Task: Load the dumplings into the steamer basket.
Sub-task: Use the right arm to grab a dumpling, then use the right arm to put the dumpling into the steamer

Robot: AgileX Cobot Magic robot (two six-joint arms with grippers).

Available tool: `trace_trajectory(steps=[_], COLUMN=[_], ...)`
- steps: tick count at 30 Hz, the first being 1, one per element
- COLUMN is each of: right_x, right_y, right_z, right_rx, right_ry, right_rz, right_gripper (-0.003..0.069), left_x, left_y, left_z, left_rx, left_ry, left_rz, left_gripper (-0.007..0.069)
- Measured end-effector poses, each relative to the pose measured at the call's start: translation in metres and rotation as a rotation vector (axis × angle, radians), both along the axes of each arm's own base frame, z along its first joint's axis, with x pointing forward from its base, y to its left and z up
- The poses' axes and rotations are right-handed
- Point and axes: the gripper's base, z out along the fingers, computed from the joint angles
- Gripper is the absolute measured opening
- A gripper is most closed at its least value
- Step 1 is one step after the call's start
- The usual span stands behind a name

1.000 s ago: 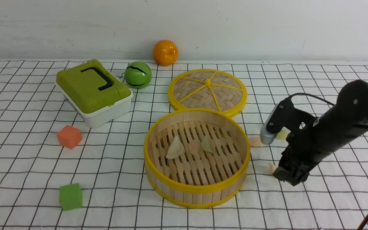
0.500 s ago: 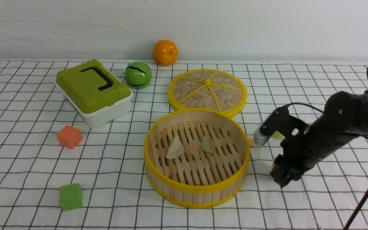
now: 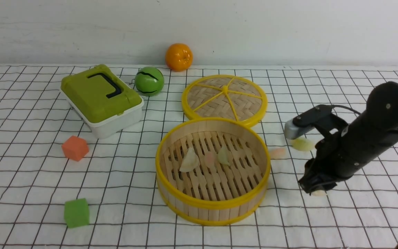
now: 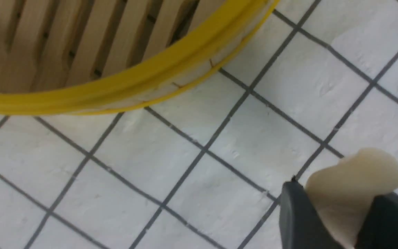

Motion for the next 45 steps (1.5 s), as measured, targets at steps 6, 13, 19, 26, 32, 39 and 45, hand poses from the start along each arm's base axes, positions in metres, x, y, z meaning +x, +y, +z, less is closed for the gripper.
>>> trace_trajectory(steps=[6,13,19,26,32,39,45], right_x=[-0.003,-0.005,0.006,0.027,0.032,0.038,0.038], right_y=[0.007,0.066,0.129,0.164,0.176,0.177,0.177], right_z=[0.054,0.103,0.078,0.029,0.0,0.002,0.002], right_rx=[0.116,0.201,0.223,0.214,0.195,0.232,0.233], right_ry=[0.057,0.079,0.113,0.189,0.218,0.183,0.181], right_rz=[-0.107,-0.017,-0.02,-0.094,-0.104,-0.176,-0.181], right_gripper=[0.02,0.0199,0.0199,0.0198,0.0198,0.0307,0.0447], left_x=[0.0,0.0,-0.008,-0.018,-0.019,-0.017,-0.017], left_y=[0.0,-0.001,0.005,0.014,0.014,0.014,0.014], left_z=[-0.001,0.001,0.003,0.002,0.001,-0.003,-0.003], left_rx=[-0.021,-0.055,-0.093,-0.136,-0.137,-0.118,-0.118], left_ry=[0.01,0.0,-0.048,-0.094,-0.095,-0.092,-0.094], left_rz=[0.006,0.004,0.005,0.021,0.023,0.027,0.026], left_gripper=[-0.0013,-0.0013,-0.0013,-0.0013,-0.0013,-0.0013,-0.0013])
